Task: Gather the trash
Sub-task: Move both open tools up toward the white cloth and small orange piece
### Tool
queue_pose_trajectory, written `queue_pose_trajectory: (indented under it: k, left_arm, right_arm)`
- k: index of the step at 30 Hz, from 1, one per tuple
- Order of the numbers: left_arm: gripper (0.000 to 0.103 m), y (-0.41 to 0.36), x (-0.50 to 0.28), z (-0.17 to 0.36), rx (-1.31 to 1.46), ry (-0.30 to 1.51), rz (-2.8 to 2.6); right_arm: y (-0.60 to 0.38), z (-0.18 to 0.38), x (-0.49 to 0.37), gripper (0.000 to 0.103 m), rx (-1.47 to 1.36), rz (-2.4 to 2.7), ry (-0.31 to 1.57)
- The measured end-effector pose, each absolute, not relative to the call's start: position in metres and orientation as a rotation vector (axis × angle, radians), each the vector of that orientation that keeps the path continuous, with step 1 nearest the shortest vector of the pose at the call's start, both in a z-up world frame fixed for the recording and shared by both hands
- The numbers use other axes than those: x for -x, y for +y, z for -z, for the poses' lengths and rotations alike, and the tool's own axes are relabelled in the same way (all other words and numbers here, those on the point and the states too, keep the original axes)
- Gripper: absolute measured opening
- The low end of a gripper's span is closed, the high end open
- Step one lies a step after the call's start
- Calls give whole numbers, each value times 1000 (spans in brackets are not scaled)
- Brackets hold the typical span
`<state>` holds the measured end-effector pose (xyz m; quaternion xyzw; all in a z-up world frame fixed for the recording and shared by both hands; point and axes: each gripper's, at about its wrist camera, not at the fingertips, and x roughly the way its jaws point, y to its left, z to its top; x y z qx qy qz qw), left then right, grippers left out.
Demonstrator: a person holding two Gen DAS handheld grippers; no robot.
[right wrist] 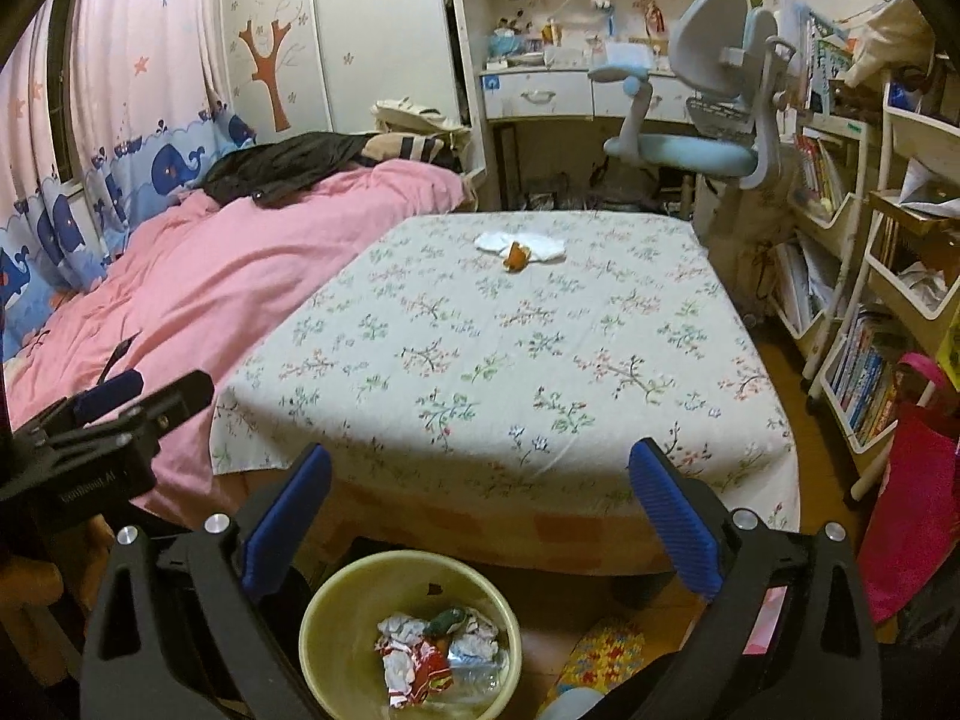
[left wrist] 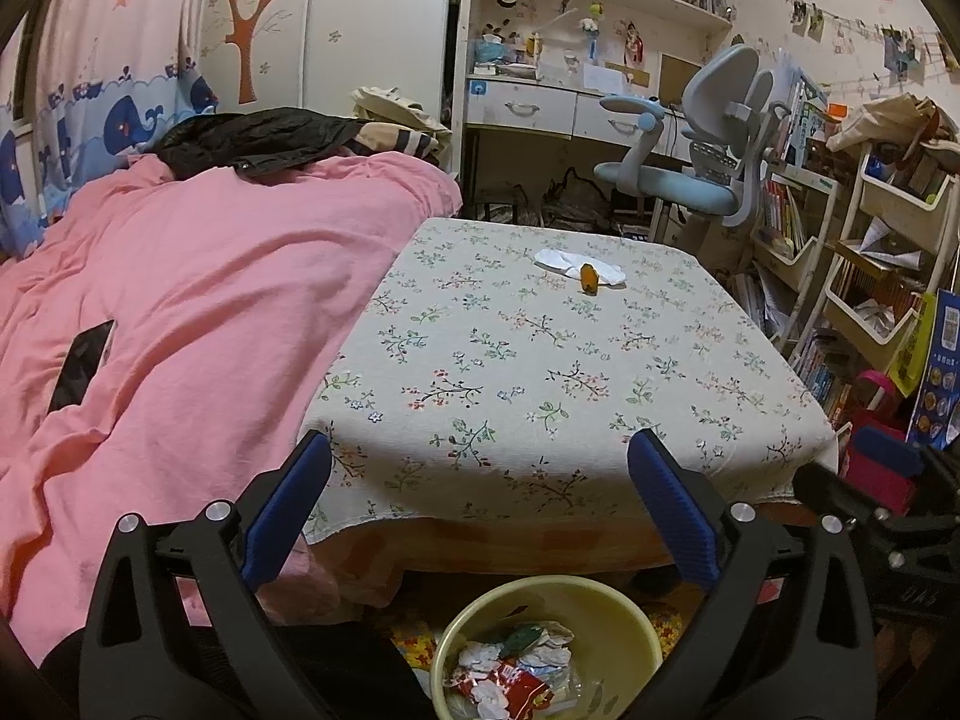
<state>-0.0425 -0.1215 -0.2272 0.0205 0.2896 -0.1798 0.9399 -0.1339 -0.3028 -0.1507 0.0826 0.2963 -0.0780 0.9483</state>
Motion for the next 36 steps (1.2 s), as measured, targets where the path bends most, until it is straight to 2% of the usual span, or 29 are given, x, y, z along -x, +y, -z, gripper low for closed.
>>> queue_pose_trajectory:
  k: [36]
  left_arm:
    - [96,-127,43,227,-64,590,357]
  right_arm:
    - [-302,151,136,95,-164,162,595]
